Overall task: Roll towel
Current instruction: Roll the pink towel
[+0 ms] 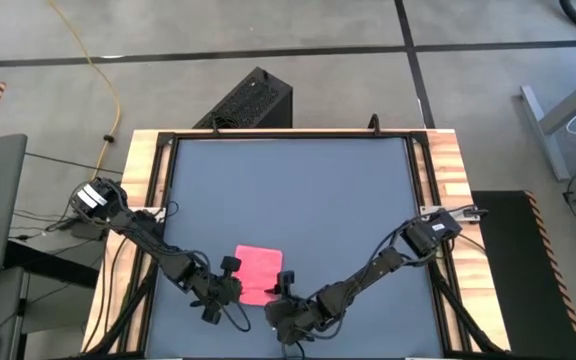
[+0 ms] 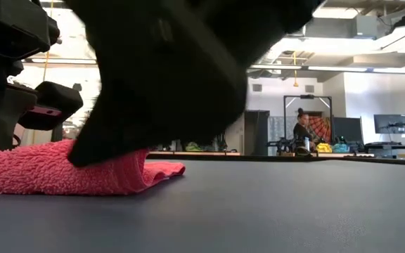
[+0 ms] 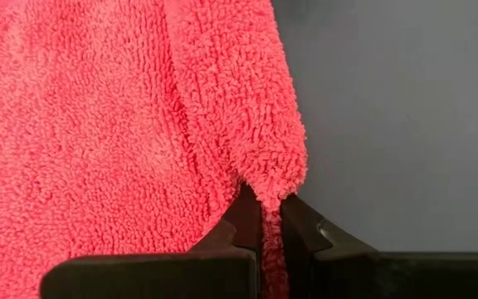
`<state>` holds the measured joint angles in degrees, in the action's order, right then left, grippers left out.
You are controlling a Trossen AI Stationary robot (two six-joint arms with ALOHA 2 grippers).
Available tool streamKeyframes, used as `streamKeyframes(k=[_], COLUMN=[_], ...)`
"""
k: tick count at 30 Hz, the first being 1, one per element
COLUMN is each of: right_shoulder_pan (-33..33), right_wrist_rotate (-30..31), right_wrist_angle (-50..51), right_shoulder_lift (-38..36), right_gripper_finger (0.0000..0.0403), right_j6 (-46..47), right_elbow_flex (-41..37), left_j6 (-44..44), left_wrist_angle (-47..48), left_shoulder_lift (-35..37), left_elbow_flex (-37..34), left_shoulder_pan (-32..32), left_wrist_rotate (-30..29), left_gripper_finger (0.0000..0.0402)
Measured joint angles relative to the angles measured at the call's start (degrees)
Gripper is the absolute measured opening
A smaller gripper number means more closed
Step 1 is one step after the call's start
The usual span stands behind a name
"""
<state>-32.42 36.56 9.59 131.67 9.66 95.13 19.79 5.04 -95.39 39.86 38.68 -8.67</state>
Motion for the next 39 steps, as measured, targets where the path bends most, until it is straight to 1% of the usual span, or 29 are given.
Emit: streamKeyframes(k=[3, 5, 8, 11, 15, 17, 20, 22, 26, 29, 34, 37, 39], right_shoulder_pan=[0.0, -0.03, -0.05, -0.11, -0.33, -0.33, 0.01, 0.56, 1.25, 1.25, 1.2, 1.19, 1.17], right_wrist_rotate=[-0.21, -0.65, -0.86, -1.74, -2.41, -3.25, -6.17, -8.97, -13.24, -14.58, -16.16, -16.79, -16.81], right_wrist_angle=[-0.44, 0.59, 0.15, -0.06, -0.05, 0.27, 0.79, 1.02, 0.78, 0.66, 0.78, 0.7, 0.68], right_shoulder_lift=[0.68, 1.02, 2.04, 2.74, 2.8, 2.61, 2.06, 1.89, 1.78, 1.78, 1.78, 1.81, 1.82], right_gripper_finger=[0.0252, 0.0241, 0.0209, 0.0158, 0.0066, 0.0029, 0.0027, 0.0034, 0.0044, 0.0039, 0.0035, 0.0037, 0.0037], right_j6=[-0.6, -0.24, 2.53, 3.95, 4.6, 6.93, 13.85, 19.63, 29.59, 33.83, 39.67, 41.88, 42.81], right_elbow_flex=[0.05, -0.08, 0.09, 0.11, 0.11, 0.11, 0.09, 0.09, 0.16, 0.16, 0.18, 0.18, 0.17], left_j6=[-0.74, -1.45, -1.55, -0.06, 2.58, 3.08, 4.24, 6.11, 10.92, 12.49, 10.68, 10.23, 10.0], left_wrist_angle=[-1.22, -4.28, -9.37, -10.95, -12.92, -13.76, -13.96, -14.26, -15.48, -15.73, -15.68, -15.65, -15.56], left_shoulder_lift=[-0.01, -0.28, -0.26, -0.24, -0.17, -0.15, -0.15, -0.15, -0.26, -0.26, -0.26, -0.26, -0.28], left_elbow_flex=[-0.11, -0.15, -2.0, -3.29, -4.85, -5.35, -5.41, -5.46, -5.55, -5.57, -5.53, -5.53, -5.53], left_shoulder_pan=[0.0, 0.01, -0.11, -0.4, -0.59, -0.65, -1.17, -2.04, -4.61, -6.32, -8.5, -9.98, -10.93], left_wrist_rotate=[0.62, 3.77, 6.37, 6.58, 6.79, 7.2, 8.51, 10.41, 17.41, 20.89, 26.37, 29.63, 31.28], left_gripper_finger=[0.0, 0.0, 0.0, 0.0, 0.0, 0.0, 0.0, 0.0, 0.0013, 0.0037, 0.0083, 0.0101, 0.0107])
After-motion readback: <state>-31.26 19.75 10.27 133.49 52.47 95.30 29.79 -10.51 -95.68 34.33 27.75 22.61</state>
